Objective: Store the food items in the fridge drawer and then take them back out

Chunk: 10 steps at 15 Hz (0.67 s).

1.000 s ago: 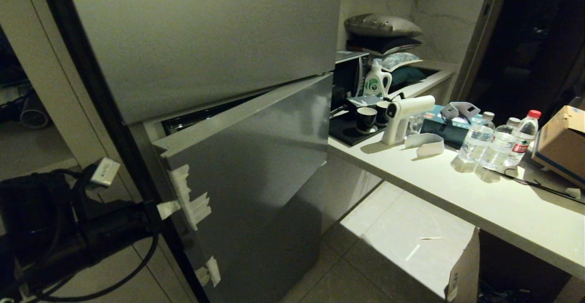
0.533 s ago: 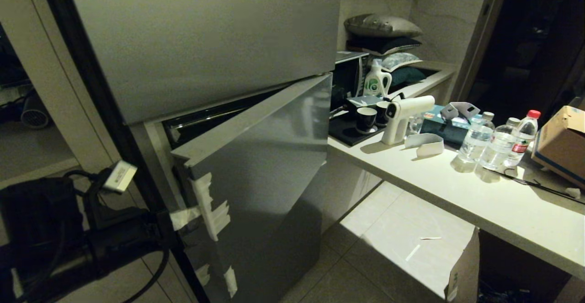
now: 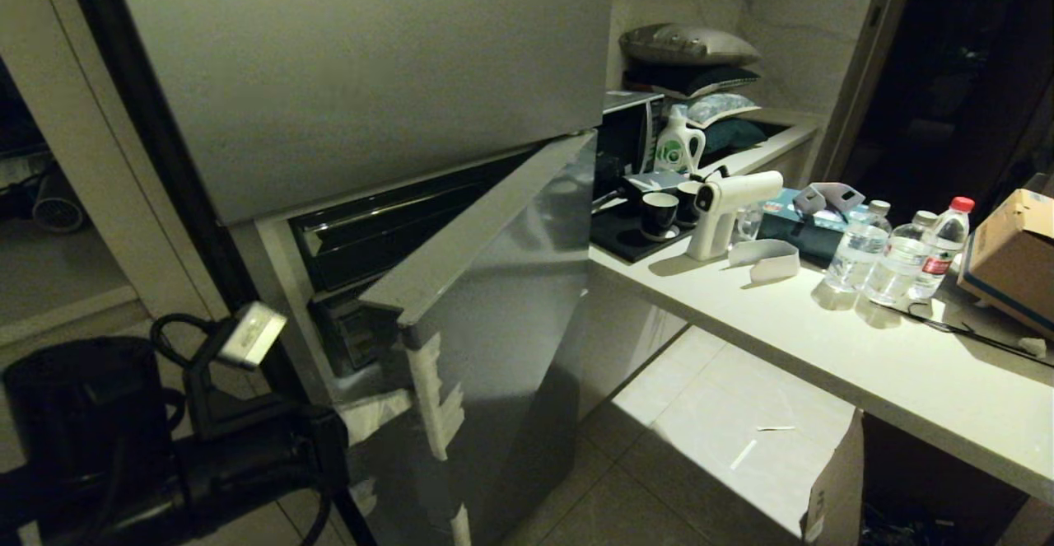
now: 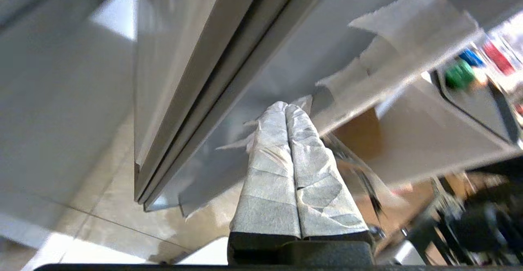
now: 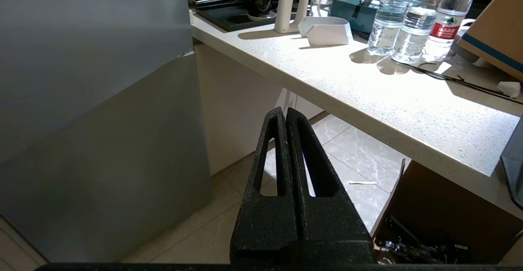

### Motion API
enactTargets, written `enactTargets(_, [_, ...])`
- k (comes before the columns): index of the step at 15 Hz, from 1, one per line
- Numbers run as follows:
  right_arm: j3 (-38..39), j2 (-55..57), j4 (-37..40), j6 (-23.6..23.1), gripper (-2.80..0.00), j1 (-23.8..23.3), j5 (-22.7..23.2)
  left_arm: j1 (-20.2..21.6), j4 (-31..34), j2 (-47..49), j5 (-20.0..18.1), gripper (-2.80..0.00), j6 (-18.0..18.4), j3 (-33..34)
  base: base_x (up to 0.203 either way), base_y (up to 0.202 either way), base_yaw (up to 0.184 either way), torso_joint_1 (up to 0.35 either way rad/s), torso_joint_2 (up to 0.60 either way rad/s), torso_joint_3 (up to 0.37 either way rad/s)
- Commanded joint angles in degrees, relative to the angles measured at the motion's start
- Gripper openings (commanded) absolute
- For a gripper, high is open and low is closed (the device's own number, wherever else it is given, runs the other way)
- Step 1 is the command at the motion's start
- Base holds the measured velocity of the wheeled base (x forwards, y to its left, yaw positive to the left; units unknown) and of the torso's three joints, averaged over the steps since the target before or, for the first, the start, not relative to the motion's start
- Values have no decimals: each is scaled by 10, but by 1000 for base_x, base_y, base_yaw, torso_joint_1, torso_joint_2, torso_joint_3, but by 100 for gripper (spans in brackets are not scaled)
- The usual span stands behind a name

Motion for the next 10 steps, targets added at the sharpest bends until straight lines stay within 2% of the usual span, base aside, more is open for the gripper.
enactTargets(1, [18,0,0,1,-280,0,0,-29,1,3,-1,-280,-1,-6,0,0,0,0,0,0])
enactTargets(4, [18,0,0,2,-280,0,0,-52,1,17,-1,-280,-2,-20,0,0,0,0,0,0])
enactTargets(10, [18,0,0,2,-280,0,0,-181,-1,20,-1,-280,-10,-29,0,0,0,0,0,0])
